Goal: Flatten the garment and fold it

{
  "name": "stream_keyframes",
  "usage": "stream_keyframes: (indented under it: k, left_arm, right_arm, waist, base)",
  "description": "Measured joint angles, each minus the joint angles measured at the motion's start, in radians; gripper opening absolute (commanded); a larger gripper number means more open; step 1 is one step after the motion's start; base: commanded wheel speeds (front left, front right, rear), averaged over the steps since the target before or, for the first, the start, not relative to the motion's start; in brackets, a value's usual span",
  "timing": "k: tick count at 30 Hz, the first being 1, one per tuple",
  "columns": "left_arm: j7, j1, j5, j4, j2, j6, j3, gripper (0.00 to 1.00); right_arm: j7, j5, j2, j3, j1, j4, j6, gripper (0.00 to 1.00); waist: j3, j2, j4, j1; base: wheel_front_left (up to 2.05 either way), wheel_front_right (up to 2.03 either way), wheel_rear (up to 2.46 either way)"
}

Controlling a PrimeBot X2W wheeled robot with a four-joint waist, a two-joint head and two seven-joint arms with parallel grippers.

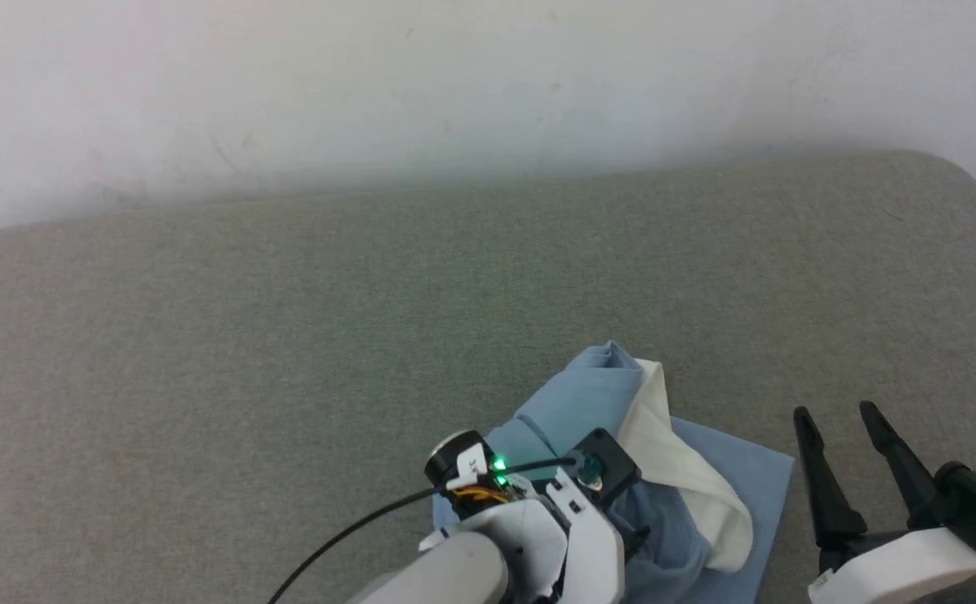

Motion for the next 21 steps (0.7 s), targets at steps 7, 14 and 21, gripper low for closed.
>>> stream_keyframes:
  k: [7, 14, 21]
  left_arm:
    - [0.049, -0.06, -0.005, 0.151, -0.023, 0.0, -0.008, 0.56]
    - [-0.032, -0.086, -0.017, 0.131, -0.032, 0.004, 0.005, 0.0]
    - [-0.184, -0.118, -0.005, -0.097, 0.048, 0.123, 0.165, 0.0]
  right_arm:
    - [-0.002, 0.005, 0.0, 0.0, -0.008, 0.014, 0.0, 1.0]
    - [-0.002, 0.008, 0.0, -0.014, -0.008, 0.024, 0.0, 1.0]
    - [-0.001, 0.01, 0.0, -0.019, -0.006, 0.026, 0.0, 1.0]
  waist:
    - [0.025, 0.0, -0.036, 0.0001]
    - [0.023, 0.0, -0.041, 0.0]
    - [-0.002, 0.0, -0.01, 0.0]
  base:
    - [0.0, 0.0, 0.0]
    - [0.0, 0.0, 0.0]
    - [0.0, 0.0, 0.0]
